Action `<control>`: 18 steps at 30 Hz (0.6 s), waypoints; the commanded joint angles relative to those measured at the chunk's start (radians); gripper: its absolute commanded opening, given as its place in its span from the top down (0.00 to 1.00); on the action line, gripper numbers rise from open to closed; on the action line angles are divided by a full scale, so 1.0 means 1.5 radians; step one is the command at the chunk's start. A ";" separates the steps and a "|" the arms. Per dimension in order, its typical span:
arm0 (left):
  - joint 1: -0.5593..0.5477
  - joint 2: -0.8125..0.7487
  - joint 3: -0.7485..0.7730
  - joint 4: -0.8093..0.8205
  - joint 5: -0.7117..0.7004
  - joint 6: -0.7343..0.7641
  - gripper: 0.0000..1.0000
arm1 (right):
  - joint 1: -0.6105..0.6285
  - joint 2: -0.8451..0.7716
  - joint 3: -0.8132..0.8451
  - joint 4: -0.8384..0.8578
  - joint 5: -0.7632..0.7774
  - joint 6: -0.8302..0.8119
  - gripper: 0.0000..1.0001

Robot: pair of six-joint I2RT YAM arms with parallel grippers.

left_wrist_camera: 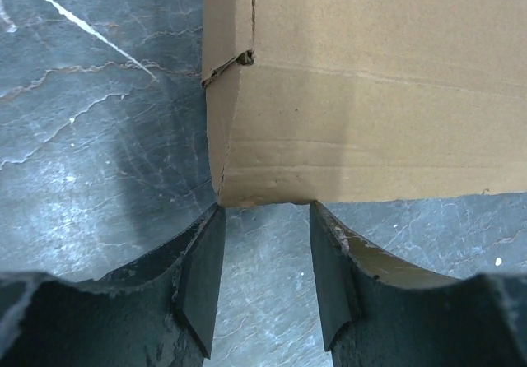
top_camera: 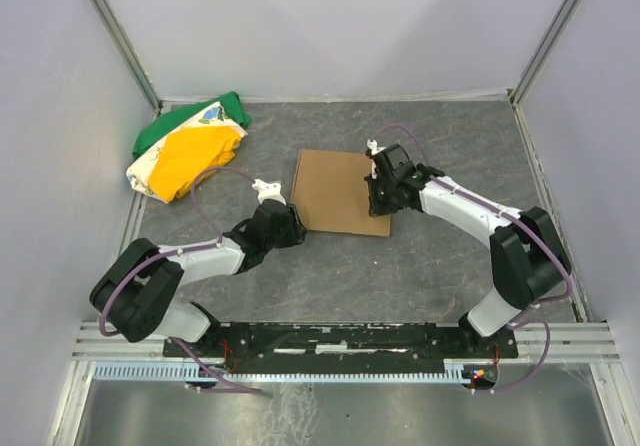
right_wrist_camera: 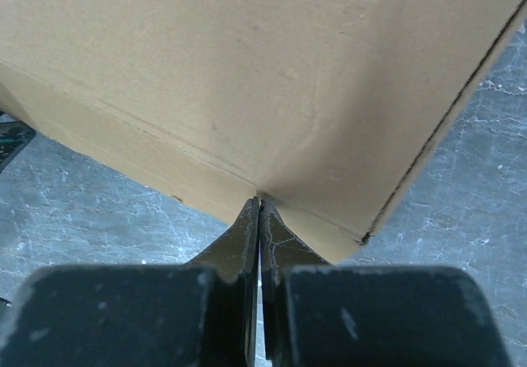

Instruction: Fold the paper box

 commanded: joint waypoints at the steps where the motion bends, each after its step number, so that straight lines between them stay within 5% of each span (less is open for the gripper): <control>1: 0.002 0.032 0.047 -0.006 -0.001 -0.037 0.47 | 0.008 -0.009 0.029 0.020 0.017 -0.010 0.96; 9: 0.003 0.038 0.054 -0.005 -0.002 -0.043 0.47 | 0.006 -0.011 0.116 -0.033 0.080 -0.012 0.96; 18: 0.003 0.028 0.052 -0.003 0.011 -0.047 0.47 | -0.049 0.382 0.726 -0.259 0.089 -0.041 0.91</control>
